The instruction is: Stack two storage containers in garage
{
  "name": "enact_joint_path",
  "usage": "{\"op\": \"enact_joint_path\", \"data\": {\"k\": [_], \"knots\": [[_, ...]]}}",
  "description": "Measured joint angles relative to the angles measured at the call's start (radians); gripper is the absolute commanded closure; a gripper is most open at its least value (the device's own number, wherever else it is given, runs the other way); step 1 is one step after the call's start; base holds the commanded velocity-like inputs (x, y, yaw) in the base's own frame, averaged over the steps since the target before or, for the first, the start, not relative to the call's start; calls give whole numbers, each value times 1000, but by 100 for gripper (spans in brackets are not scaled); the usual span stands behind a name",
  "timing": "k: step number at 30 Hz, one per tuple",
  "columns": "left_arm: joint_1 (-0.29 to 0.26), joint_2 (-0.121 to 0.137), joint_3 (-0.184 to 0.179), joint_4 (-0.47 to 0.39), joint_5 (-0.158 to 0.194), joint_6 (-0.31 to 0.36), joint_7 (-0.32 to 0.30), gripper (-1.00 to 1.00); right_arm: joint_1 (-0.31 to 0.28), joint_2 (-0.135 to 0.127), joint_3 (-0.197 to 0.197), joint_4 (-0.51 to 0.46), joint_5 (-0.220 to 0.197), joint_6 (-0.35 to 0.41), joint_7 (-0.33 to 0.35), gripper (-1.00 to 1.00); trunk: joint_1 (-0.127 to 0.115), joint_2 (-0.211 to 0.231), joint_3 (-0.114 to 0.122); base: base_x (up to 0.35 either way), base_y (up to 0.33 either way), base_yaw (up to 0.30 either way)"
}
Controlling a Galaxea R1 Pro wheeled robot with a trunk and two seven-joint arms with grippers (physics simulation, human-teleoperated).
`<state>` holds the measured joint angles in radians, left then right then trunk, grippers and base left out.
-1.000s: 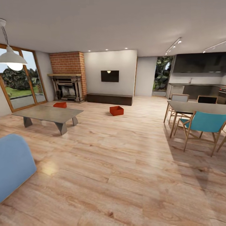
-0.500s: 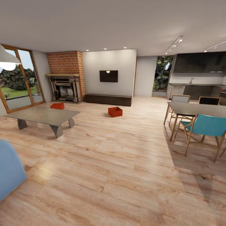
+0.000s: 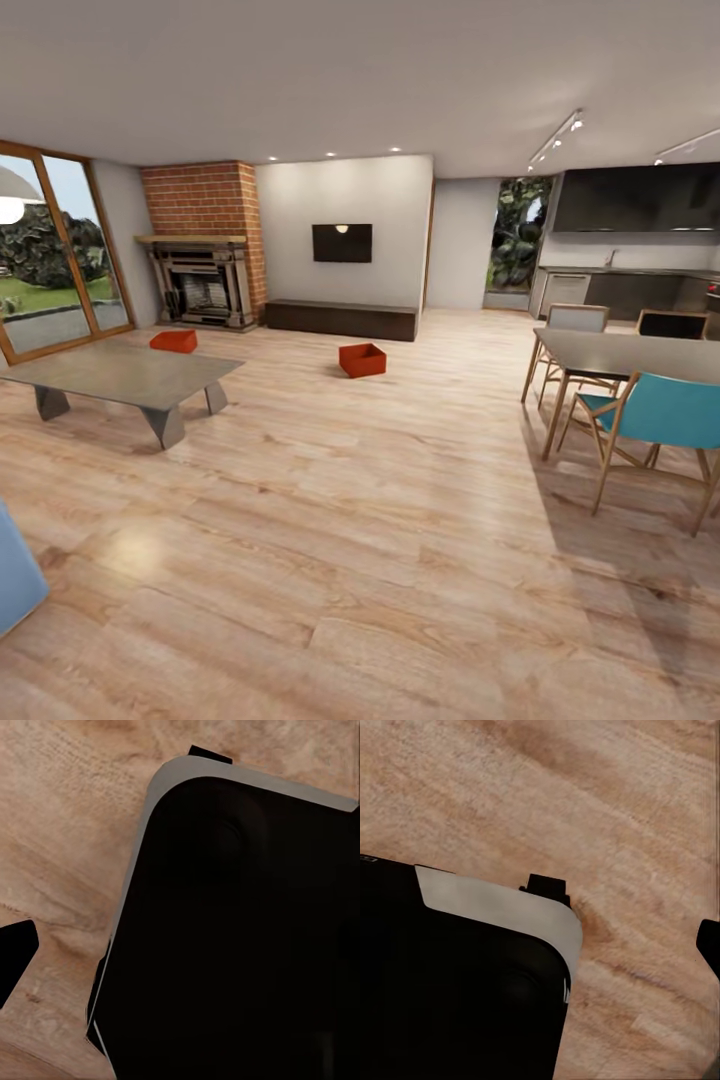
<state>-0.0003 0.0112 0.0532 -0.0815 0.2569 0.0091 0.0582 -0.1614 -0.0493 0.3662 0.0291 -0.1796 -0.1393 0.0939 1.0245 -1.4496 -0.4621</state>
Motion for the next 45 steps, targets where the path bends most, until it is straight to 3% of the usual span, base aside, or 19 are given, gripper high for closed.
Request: {"op": "enact_joint_path", "data": {"k": [33, 45], "knots": [[0, 0, 0, 1, 0, -2, 0, -100, 0, -2, 0, 0, 0, -2, 0, -100, 0, 0, 0, 321, -15, 0], [0, -2, 0, 0, 0, -2, 0, -100, 0, 3, -2, 0, -1, 0, 0, -100, 0, 0, 0, 328, 0, -215]]}}
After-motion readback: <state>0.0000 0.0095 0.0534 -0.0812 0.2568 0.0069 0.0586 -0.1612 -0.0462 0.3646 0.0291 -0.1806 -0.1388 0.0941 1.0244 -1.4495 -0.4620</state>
